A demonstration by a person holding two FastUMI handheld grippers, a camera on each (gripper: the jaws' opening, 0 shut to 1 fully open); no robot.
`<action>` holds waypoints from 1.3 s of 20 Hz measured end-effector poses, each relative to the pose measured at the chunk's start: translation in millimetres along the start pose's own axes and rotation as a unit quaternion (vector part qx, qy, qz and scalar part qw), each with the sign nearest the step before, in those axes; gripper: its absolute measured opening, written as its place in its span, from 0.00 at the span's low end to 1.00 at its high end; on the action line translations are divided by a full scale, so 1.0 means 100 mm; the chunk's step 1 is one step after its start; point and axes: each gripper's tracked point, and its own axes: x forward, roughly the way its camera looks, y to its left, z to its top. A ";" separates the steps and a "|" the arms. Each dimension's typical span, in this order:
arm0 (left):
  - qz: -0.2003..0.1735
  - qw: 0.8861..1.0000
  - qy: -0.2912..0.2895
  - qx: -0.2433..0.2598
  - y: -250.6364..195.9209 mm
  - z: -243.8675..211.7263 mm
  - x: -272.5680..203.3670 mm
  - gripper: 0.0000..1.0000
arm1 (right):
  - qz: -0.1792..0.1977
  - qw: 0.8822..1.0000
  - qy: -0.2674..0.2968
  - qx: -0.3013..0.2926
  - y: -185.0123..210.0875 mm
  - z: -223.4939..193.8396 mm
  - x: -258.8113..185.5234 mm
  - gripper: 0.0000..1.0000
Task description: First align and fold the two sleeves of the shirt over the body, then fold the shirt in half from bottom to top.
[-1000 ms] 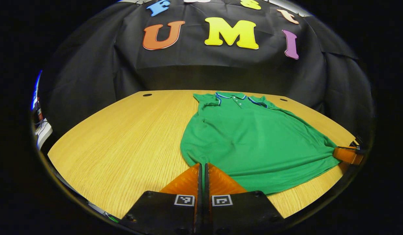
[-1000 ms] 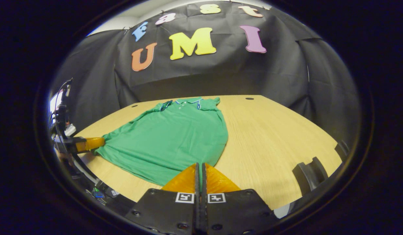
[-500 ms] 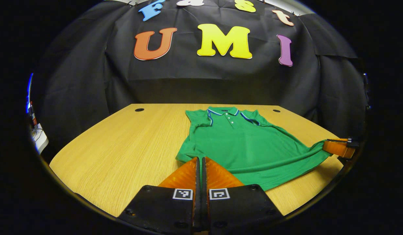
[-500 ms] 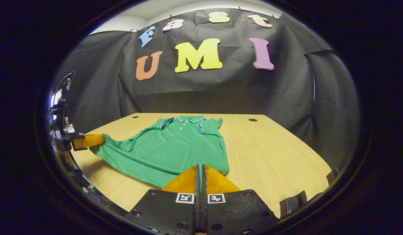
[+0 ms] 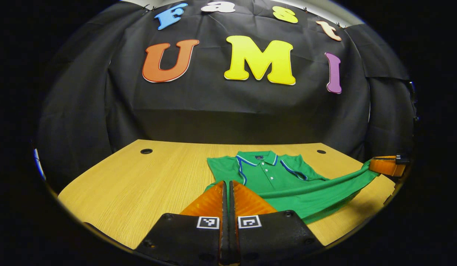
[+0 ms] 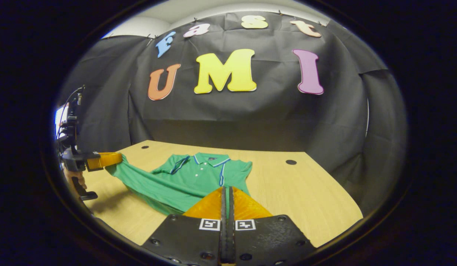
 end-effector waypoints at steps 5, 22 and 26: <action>-0.009 1.000 -0.001 0.005 0.11 0.29 0.82 0.06 | -0.016 1.000 0.006 -0.012 -0.13 0.32 0.91 0.00; 0.047 0.998 0.009 0.051 0.45 0.06 2.83 0.46 | -0.085 0.995 0.046 -0.018 -0.75 0.05 3.30 0.34; 0.062 0.998 0.004 0.016 0.56 0.05 2.58 1.00 | -0.081 0.995 0.032 -0.047 -0.70 0.14 3.05 0.96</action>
